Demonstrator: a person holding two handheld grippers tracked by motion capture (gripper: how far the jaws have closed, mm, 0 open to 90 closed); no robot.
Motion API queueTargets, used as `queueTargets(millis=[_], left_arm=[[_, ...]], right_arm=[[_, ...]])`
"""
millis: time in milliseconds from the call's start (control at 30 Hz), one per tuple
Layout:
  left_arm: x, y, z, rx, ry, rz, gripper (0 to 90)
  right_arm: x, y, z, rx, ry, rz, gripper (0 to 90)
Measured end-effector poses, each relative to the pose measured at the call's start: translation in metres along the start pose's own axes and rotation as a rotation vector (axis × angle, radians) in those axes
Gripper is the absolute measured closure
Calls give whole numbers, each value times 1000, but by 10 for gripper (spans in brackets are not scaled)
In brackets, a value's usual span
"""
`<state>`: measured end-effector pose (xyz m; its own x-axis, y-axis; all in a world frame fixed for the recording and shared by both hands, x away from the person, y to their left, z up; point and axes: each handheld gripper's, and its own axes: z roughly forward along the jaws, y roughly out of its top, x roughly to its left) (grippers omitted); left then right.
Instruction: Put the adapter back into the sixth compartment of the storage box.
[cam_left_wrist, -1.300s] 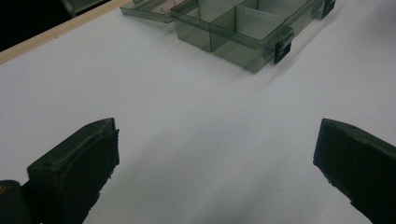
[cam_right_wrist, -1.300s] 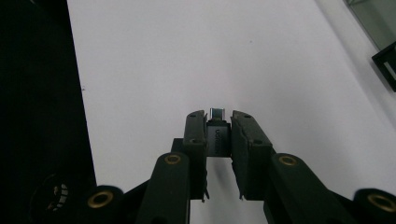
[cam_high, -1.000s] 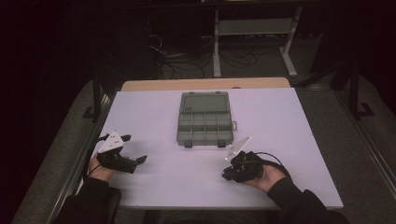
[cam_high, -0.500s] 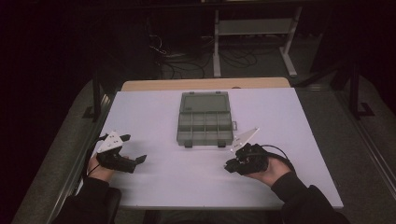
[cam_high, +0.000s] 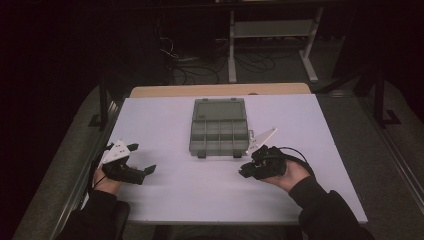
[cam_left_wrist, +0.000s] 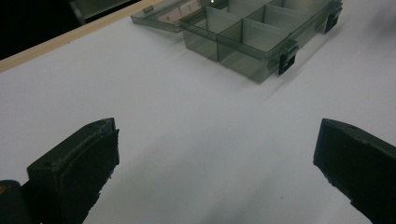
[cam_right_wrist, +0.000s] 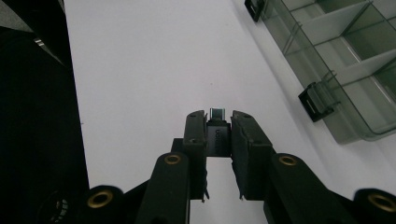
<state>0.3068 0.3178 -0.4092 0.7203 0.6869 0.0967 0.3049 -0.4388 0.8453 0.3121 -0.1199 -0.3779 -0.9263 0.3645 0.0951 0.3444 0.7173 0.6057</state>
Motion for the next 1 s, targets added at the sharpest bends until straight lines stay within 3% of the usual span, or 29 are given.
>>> queueTargets(millis=[1000], left_arm=[[0,0,-1,-7,5,2,0]], right_arm=[[-15,48,-13,-7,-25,-44,750]])
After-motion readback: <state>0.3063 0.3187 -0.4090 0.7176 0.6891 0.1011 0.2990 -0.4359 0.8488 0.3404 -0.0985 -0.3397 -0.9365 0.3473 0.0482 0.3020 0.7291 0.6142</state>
